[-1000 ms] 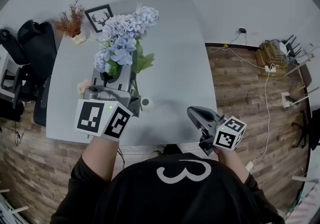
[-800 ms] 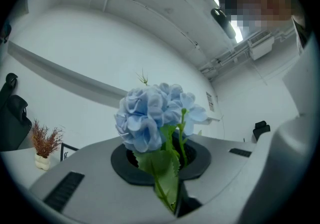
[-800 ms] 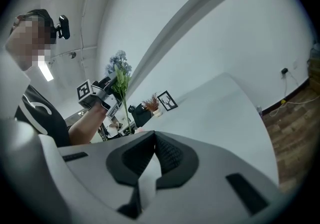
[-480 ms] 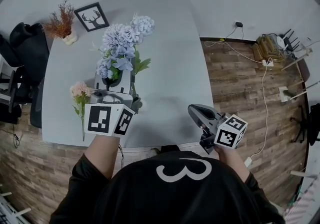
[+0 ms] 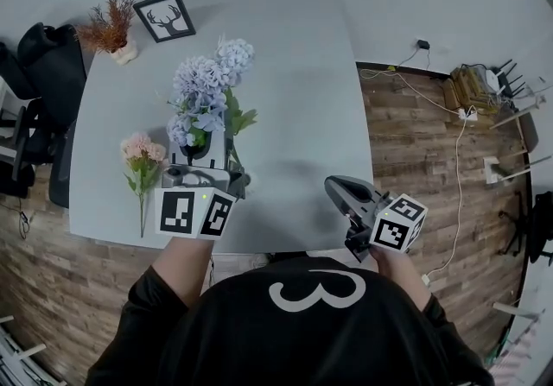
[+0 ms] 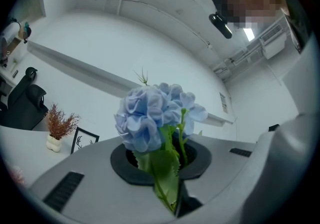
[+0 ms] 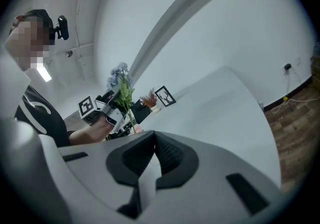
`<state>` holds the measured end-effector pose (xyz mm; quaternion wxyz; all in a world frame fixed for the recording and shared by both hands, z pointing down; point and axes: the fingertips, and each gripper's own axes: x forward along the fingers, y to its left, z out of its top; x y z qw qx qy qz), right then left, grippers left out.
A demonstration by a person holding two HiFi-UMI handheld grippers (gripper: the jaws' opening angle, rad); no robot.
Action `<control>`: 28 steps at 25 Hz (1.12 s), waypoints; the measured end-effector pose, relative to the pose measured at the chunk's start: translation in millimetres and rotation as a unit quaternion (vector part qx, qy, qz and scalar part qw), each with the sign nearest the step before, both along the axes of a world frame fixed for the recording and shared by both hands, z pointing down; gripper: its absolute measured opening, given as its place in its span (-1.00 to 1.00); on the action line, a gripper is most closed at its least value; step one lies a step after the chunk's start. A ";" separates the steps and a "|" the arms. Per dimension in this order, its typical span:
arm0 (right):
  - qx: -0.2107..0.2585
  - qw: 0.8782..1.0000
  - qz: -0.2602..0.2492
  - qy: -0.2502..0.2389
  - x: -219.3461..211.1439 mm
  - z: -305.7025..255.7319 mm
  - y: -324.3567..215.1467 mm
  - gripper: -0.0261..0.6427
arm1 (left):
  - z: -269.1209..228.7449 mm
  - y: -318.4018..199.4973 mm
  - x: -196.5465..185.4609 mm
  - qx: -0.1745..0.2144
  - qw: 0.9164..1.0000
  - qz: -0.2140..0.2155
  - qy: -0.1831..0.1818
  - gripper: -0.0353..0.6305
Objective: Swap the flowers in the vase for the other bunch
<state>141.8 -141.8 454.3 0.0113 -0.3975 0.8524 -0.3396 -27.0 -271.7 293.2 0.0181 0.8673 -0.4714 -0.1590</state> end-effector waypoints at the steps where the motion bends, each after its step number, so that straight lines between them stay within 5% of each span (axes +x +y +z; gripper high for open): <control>1: -0.001 1.000 -0.001 0.000 -1.3 0.6 -1.6 -0.89 | 2.9 0.0 -0.5 -0.002 1.000 0.001 0.000 -0.68; 18: -0.007 1.000 -0.014 -0.006 -14.1 8.1 1.3 -0.89 | 49.9 18.8 7.7 -0.039 0.997 0.041 -0.061 -0.43; 28: -0.002 1.000 -0.010 -0.014 -28.5 7.2 15.3 -0.89 | 89.8 49.0 19.6 -0.088 0.981 0.103 -0.136 -0.07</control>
